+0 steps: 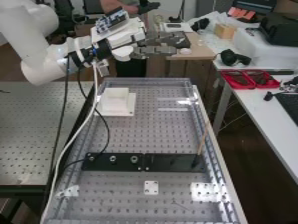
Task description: Grab the paper clip and place it in the clear container
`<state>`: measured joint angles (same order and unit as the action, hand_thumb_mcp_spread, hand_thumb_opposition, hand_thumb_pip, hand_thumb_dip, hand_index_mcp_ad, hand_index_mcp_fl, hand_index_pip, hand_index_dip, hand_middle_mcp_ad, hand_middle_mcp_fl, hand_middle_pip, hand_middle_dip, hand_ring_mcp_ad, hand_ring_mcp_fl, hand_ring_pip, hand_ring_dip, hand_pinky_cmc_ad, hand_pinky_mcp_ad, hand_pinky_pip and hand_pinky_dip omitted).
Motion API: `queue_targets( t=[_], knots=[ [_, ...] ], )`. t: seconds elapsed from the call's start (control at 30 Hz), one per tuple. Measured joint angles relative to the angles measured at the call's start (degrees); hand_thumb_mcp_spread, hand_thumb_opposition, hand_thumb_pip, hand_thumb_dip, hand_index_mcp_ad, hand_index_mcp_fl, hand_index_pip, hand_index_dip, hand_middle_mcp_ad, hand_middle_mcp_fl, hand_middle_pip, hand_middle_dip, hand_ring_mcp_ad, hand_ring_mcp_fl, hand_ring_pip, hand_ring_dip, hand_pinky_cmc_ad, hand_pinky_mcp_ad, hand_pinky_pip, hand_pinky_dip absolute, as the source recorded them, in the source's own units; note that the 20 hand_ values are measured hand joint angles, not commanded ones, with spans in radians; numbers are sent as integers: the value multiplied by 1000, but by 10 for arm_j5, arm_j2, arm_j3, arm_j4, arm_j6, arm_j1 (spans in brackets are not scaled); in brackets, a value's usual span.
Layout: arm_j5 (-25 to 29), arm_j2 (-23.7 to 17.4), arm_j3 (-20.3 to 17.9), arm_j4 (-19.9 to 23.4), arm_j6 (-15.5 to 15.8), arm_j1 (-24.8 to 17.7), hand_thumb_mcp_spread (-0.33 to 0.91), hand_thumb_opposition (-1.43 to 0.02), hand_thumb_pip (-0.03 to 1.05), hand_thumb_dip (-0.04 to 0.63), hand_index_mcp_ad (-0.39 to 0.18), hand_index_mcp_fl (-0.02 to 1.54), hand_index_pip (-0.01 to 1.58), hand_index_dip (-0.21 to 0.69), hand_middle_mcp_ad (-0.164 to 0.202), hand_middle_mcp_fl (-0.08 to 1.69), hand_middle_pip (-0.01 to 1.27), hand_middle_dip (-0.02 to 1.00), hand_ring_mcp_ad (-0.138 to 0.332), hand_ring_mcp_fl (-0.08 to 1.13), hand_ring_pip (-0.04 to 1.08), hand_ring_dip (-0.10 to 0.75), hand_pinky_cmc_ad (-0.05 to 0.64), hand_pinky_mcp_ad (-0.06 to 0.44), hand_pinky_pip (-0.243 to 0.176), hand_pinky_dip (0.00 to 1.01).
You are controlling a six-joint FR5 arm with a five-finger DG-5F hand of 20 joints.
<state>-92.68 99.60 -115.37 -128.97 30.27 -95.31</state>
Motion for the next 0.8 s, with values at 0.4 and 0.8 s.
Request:
queue_targets(
  t=[0.4,0.8],
  knots=[
    [173,61,32,-14,19,-124,443,-1014,616,267,-131,757,1279,-24,93,316,138,220,101,72,108,87,323,272,35,182],
    [254,151,92,-70,-11,-146,445,-1012,616,267,-131,757,1279,-26,93,316,138,220,101,72,108,87,323,272,33,182]
  ],
)
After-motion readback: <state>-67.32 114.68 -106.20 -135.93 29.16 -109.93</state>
